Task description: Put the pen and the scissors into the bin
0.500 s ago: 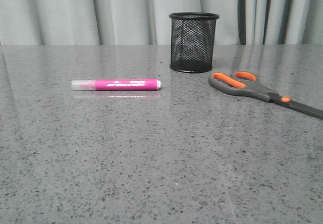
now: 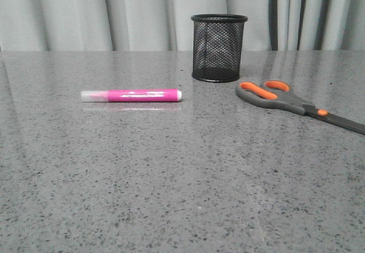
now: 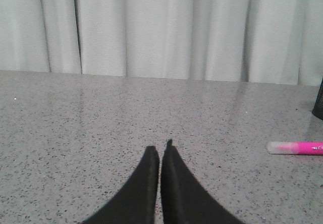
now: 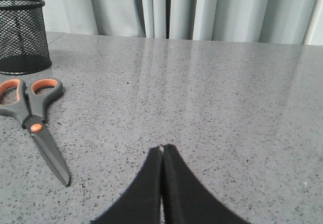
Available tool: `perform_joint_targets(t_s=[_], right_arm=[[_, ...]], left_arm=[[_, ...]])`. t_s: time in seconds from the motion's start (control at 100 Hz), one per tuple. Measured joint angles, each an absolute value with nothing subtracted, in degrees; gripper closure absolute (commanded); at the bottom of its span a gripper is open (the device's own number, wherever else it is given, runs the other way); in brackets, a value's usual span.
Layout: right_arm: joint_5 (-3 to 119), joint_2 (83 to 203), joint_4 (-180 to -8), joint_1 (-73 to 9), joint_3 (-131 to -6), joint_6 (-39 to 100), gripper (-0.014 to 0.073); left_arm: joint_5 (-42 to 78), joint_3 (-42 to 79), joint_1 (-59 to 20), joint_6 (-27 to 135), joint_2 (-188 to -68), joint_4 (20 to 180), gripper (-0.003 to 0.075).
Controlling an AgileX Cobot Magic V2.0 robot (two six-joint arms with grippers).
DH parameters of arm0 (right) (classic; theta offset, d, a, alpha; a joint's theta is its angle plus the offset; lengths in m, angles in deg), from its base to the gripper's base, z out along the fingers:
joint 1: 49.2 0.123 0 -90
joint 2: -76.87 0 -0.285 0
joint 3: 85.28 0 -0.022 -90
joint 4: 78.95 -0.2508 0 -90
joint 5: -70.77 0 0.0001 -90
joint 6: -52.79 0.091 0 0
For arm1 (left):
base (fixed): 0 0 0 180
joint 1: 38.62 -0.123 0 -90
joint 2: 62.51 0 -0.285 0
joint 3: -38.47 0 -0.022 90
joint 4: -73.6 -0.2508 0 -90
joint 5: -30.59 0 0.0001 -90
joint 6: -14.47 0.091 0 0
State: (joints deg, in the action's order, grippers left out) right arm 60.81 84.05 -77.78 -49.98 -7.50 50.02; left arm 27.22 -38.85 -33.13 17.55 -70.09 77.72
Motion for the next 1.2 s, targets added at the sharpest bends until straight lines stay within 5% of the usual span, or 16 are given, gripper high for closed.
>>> perform_joint_targets(t_s=[0.85, 1.2], right_arm=[[62.5, 84.1, -80.5, -50.0, -7.5, 50.0, 0.0670], [68.2, 84.1, -98.7, -50.0, -7.5, 50.0, 0.0669]], left_arm=[[27.2, -38.8, -33.1, 17.5, -70.1, 78.0, 0.0739], [27.5, -38.8, -33.1, 17.5, -70.1, 103.4, 0.0739]])
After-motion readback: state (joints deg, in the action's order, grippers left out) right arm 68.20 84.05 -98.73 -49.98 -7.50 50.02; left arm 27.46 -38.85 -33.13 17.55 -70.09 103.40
